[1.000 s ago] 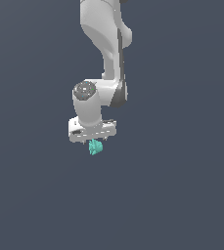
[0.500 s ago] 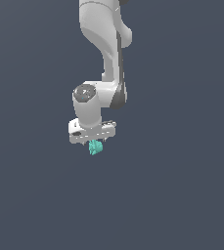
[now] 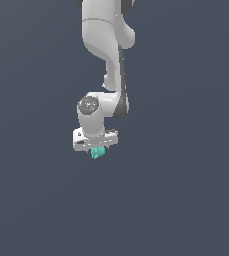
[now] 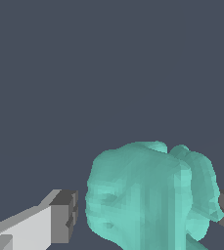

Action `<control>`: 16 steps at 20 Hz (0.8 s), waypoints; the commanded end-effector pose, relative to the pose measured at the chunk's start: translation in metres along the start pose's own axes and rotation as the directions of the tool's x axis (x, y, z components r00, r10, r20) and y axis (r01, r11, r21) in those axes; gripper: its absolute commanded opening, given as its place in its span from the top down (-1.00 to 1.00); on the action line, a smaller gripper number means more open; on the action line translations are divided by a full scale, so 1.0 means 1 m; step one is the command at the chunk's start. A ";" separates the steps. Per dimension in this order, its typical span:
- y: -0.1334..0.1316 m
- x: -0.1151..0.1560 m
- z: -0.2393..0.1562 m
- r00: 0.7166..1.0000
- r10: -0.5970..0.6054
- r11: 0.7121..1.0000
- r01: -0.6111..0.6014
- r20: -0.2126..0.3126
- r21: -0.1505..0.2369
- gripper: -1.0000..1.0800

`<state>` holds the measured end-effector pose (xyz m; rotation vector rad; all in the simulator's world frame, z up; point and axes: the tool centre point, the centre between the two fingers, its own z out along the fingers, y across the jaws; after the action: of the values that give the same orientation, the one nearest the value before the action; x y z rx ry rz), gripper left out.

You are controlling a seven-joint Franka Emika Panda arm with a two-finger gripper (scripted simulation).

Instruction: Pick up the object and move it to a goal position.

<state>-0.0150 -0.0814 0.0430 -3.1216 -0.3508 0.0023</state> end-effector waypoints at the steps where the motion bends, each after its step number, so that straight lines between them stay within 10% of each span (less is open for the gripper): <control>1: 0.000 0.001 0.005 1.000 -0.001 1.000 0.001 -0.001 -0.001 -0.92; 3: 0.000 0.001 0.006 1.000 -0.001 1.000 0.001 -0.001 -0.001 -0.92; 4: 0.000 0.001 0.006 1.000 -0.001 1.000 0.001 -0.001 -0.001 1.00; 16: 0.001 0.002 0.004 1.000 -0.001 1.000 0.001 -0.002 -0.001 1.00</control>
<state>-0.0134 -0.0815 0.0382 -3.1219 -0.3523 -0.0006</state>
